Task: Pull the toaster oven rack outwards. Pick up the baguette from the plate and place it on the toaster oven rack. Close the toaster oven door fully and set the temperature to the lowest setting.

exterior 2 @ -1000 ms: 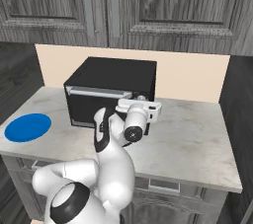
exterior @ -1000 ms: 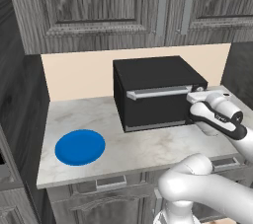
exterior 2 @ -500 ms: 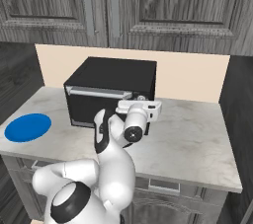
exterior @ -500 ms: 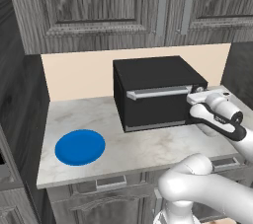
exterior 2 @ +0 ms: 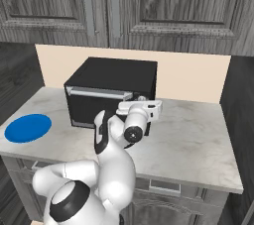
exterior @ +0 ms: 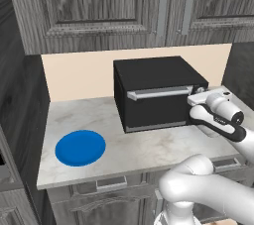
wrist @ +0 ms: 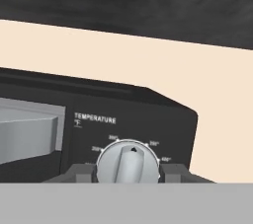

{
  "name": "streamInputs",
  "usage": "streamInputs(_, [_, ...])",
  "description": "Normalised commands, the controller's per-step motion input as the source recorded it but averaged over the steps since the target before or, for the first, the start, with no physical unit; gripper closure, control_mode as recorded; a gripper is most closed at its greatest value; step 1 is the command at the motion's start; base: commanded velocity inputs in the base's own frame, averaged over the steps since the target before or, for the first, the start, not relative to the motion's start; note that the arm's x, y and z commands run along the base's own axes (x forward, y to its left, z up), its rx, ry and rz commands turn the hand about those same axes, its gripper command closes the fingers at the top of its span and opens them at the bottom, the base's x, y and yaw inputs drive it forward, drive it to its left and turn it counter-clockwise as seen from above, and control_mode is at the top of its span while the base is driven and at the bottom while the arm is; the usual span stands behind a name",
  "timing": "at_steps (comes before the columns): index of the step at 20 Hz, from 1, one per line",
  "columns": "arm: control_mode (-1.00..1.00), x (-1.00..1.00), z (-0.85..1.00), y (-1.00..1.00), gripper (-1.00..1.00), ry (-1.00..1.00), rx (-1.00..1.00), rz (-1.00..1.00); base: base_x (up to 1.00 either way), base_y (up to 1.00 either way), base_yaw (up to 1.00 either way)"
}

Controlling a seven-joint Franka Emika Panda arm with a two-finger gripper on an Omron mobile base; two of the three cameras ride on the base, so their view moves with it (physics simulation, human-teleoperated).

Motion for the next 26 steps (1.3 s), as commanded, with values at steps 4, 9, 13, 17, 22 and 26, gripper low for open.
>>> streamInputs(4, [-1.0, 0.0, 0.0, 0.0, 1.0, 0.0, -0.08, 0.0, 0.0, 0.0, 0.0])
streamInputs(9, [-1.0, 0.0, 0.0, 0.0, 1.0, 0.0, -0.08, 0.0, 0.0, 0.0, 0.0])
streamInputs(13, [-1.0, 0.0, 0.0, 0.0, 1.0, 0.0, -0.07, 0.0, 0.0, 0.0, 0.0])
streamInputs(17, [-1.0, 0.0, 0.0, 0.0, 1.0, 0.0, -0.07, 0.0, 0.0, 0.0, 0.0])
streamInputs(22, [-1.0, 0.0, 0.0, 0.0, 1.0, 0.0, -0.07, 0.0, 0.0, 0.0, 0.0])
streamInputs(26, [-1.0, 0.0, 0.0, 0.0, 1.0, 0.0, -0.07, 0.0, 0.0, 0.0, 0.0])
